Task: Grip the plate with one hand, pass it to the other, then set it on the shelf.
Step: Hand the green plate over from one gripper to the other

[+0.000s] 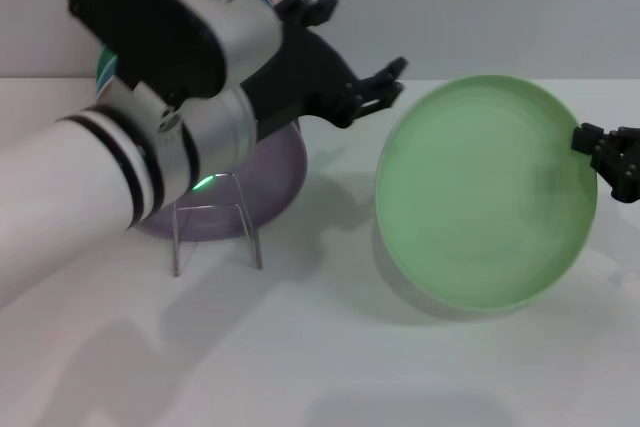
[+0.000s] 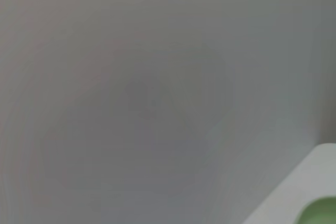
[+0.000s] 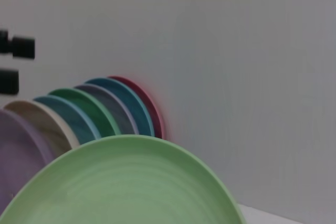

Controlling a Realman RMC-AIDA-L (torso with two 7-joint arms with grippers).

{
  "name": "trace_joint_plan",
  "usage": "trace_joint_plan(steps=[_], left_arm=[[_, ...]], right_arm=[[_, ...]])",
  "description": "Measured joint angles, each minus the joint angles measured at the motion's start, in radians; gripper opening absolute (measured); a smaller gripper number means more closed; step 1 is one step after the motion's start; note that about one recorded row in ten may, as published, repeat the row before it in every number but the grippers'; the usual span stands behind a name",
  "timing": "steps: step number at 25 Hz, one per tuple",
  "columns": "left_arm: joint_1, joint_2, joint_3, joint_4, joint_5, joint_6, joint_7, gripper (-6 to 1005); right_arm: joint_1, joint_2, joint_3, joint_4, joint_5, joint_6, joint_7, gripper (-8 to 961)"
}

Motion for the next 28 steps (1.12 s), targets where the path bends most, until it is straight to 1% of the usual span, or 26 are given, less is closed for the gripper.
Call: trace_joint_plan(steps=[2, 5, 6, 8, 10, 11, 12, 13, 16, 17, 23, 28], left_arm=[[-0.013, -0.01, -0.02, -0.017, -0.072, -0.045, 0.06, 843], [-0.026, -0.047, -0.082, -0.027, -0.227, -0.132, 0.209, 842], [-0.03, -0.071, -0.114, -0.027, -0.291, -0.175, 0.276, 842], [-0.031, -0.13, -0.192, -0.007, -0.378, -0.268, 0.42, 841], [-0.035, -0.147, -0.226, 0.01, -0.411, -0.301, 0.469, 841], [-0.04, -0.147, -0.231, 0.017, -0.427, -0.312, 0.479, 841], [-0.061, -0.142, -0.248, 0.039, -0.46, -0.34, 0.488, 841], [-0.061, -0.142, -0.248, 0.039, -0.46, -0.34, 0.488, 840], [-0.091, -0.143, -0.28, 0.07, -0.469, -0.401, 0.496, 840], [-0.11, -0.143, -0.296, 0.089, -0.471, -0.439, 0.497, 839], [-0.144, -0.146, -0.334, 0.13, -0.474, -0.488, 0.498, 838], [-0.167, -0.147, -0.343, 0.163, -0.475, -0.515, 0.498, 837]], right_arm=[[-0.002, 0.001, 0.001, -0.002, -0.003, -0.001, -0.023, 5], [-0.006, 0.002, 0.004, -0.008, -0.003, -0.001, -0.046, 5], [-0.007, 0.002, 0.005, -0.01, -0.001, 0.0, -0.052, 4], [-0.01, 0.002, 0.004, -0.012, 0.005, 0.005, -0.065, 4], [-0.013, 0.003, -0.001, -0.014, 0.011, 0.008, -0.079, 4], [-0.013, 0.003, -0.005, -0.015, 0.014, 0.008, -0.083, 4], [-0.013, 0.002, -0.009, -0.016, 0.018, 0.012, -0.094, 4], [-0.013, 0.002, -0.009, -0.016, 0.018, 0.012, -0.094, 4], [-0.01, 0.002, -0.021, -0.027, 0.041, 0.03, -0.146, 5], [-0.006, 0.001, -0.033, -0.039, 0.062, 0.036, -0.173, 5], [0.013, 0.0, -0.038, -0.046, 0.07, 0.051, -0.187, 4], [0.023, 0.001, -0.039, -0.047, 0.071, 0.061, -0.188, 4]])
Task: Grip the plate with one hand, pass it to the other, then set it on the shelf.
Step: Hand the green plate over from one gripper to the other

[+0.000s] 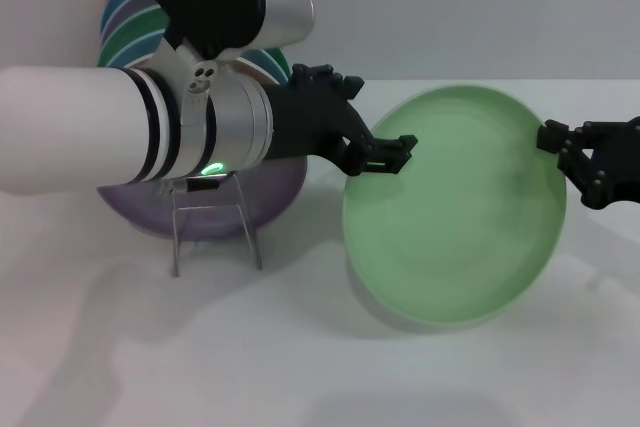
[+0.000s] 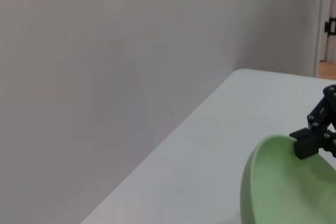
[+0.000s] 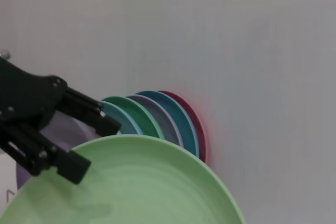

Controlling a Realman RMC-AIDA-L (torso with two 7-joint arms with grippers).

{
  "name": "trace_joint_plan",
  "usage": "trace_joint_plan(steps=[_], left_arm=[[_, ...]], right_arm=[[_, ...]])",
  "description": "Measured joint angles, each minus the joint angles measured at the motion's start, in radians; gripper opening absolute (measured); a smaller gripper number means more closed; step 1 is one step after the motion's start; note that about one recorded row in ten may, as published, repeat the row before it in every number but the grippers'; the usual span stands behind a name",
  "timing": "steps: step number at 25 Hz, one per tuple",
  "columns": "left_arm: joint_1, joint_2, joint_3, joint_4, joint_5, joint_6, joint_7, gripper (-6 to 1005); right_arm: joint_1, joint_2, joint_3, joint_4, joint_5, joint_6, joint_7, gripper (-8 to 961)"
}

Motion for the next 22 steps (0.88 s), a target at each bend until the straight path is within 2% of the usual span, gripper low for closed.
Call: trace_joint_plan(steps=[12, 18, 22], left_arm=[[-0.015, -0.002, -0.002, 0.03, 0.007, 0.004, 0.002, 834], [-0.017, -0.002, 0.002, 0.04, 0.021, 0.014, 0.005, 635], [-0.021, -0.002, 0.008, 0.044, 0.023, 0.016, 0.014, 561]], right_arm=[[0.002, -0.001, 0.0, -0.004, 0.004, 0.014, -0.005, 5], [-0.002, -0.001, 0.005, -0.005, 0.008, 0.033, -0.005, 4], [-0.003, -0.001, 0.008, -0.005, 0.008, 0.04, -0.005, 4]])
